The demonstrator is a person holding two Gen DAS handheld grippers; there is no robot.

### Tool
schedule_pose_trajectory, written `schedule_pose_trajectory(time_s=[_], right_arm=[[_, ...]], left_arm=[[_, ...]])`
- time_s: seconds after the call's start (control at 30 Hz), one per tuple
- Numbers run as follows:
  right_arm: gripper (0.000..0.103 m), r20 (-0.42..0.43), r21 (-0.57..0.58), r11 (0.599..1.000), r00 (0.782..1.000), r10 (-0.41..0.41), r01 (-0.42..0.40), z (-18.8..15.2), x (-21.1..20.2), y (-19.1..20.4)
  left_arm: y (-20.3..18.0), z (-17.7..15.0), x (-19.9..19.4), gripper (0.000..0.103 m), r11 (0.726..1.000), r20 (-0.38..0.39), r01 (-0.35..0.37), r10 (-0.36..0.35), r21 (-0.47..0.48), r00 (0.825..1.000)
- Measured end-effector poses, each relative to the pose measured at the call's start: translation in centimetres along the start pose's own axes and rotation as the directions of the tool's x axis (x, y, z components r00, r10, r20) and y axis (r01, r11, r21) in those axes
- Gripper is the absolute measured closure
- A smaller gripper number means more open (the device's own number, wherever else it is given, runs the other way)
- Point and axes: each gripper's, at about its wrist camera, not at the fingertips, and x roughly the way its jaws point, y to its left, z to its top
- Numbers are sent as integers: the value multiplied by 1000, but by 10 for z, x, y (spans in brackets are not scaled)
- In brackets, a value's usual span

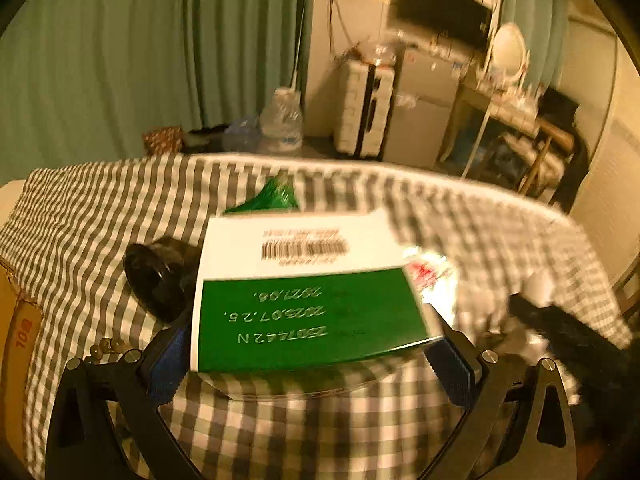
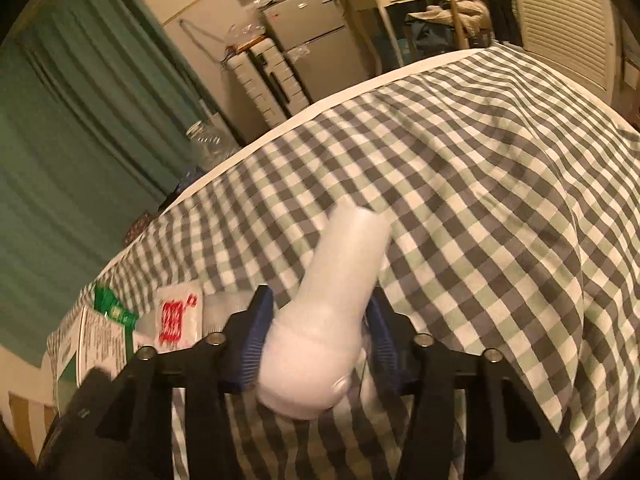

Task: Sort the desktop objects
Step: 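Grasp the green-and-white medicine box with left while right grasps the white bottle, then carry medicine box and white bottle into the cardboard box and release both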

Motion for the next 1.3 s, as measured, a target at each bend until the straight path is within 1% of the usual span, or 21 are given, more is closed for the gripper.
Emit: schedule_pose_trajectory(time_s=[0.03,0.07,0.1,0.17,0.2,0.3,0.4,0.47,0.57,0.67,0.73,0.8,0.87,0.9,0.97,1.07,1.1,1.17,1.2,1.27,1.3], right_arm=[[59,-7,-3,1000,1000,5,-5,-1,-3,-1],[59,-18,2,1000,1000,21,-21,-3,-8,-4],[59,-24,9,999,999,34,-33,-5,-11,-6],[59,-43,26,998,998,55,-54,-11,-20,-14],[59,-50,34,997,996,67,-65,-13,-23,-17],[59,-70,34,995,993,100,-98,-17,-32,-18],[59,-60,-41,995,994,88,-90,-25,-49,-4],[59,-49,-104,990,995,91,-96,-33,-64,11],[59,-33,-171,980,995,96,-100,-44,-85,32],[59,2,-252,961,992,123,-118,-52,-115,58],[59,16,-297,947,991,136,-126,-58,-130,74],[59,29,-334,930,984,174,-154,-63,-147,91],[59,29,-372,910,978,207,-182,-71,-163,109],[59,26,-392,900,975,219,-192,-75,-169,116],[59,8,-437,870,966,259,-230,-84,-181,139],[59,-27,-503,813,946,323,-292,-105,-199,180],[59,-34,-516,801,941,335,-304,-111,-202,191],[59,-78,-550,755,922,380,-358,-127,-210,227],[59,-95,-560,737,913,396,-378,-132,-210,241],[59,-149,-572,696,889,433,-435,-148,-210,280],[59,-166,-568,685,879,446,-455,-153,-209,292]], left_arm=[[2,-1,7,0,1000,-33,6,-5,9,999],[6,-2,10,4,1000,-41,26,-26,6,999],[14,-5,7,5,999,-13,46,-46,-18,999],[24,-7,-2,6,998,12,52,-52,-38,999],[30,-8,-9,6,996,18,78,-77,-40,997],[37,-11,-36,6,994,48,112,-112,8,993],[44,-15,-66,6,990,72,130,-134,58,988],[50,-15,-84,6,988,80,143,-147,62,986],[67,-12,-114,6,983,96,181,-184,43,978],[91,-4,-146,6,986,120,164,-167,34,979],[114,4,-173,6,986,150,169,-169,9,974],[140,10,-201,6,982,176,188,-182,-15,967],[163,13,-226,6,986,210,166,-159,-19,965],[181,11,-242,5,990,226,141,-133,-20,965],[212,7,-260,5,994,233,100,-89,-39,968],[253,-6,-268,5,995,232,43,-20,-93,972],[273,-15,-268,5,991,230,31,0,-131,973],[298,-25,-262,5,983,209,38,0,-179,978],[307,-28,-259,5,980,202,14,26,-196,979],[313,-31,-255,5,987,201,-70,98,-143,975],[313,-31,-254,5,989,203,-103,123,-106,972]])
